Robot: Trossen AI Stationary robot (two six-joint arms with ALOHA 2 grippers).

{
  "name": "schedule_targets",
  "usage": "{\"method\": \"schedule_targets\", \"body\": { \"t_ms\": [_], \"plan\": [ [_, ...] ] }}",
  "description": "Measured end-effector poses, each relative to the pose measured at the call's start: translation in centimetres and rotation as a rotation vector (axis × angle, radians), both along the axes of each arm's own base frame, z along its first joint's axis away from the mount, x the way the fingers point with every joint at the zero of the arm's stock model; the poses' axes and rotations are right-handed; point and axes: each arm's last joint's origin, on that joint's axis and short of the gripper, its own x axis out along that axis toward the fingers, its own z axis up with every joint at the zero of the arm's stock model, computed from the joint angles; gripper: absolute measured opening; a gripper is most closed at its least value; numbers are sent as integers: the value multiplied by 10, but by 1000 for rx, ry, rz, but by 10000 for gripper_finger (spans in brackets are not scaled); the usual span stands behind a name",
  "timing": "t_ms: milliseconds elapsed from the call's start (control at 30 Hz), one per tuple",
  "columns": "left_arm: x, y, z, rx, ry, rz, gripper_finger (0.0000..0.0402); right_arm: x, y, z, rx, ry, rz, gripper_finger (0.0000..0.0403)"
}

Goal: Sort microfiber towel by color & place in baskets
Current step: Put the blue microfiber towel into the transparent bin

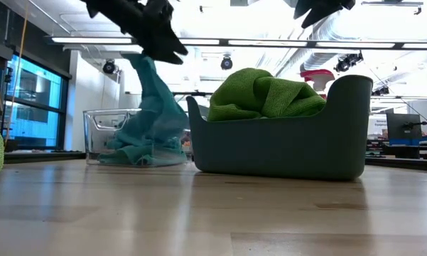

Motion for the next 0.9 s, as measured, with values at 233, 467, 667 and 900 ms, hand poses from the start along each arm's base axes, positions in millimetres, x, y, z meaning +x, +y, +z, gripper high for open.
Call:
{"method": "schedule_targets", "body": {
  "t_ms": [233,467,667,900],
  "plan": [
    [-29,-5,35,61,-158,27,216,3,0,2,4,-38,0,218],
    [-41,-5,56,170,-279,40,216,15,2,13,-7,-182,49,218],
    [-17,3,50,89,-372,-66,216,41,0,21,-56,-287,189,218],
    [-1,8,59,22,-572,-133,216,73,-4,6,-57,-261,287,218]
  ]
}}
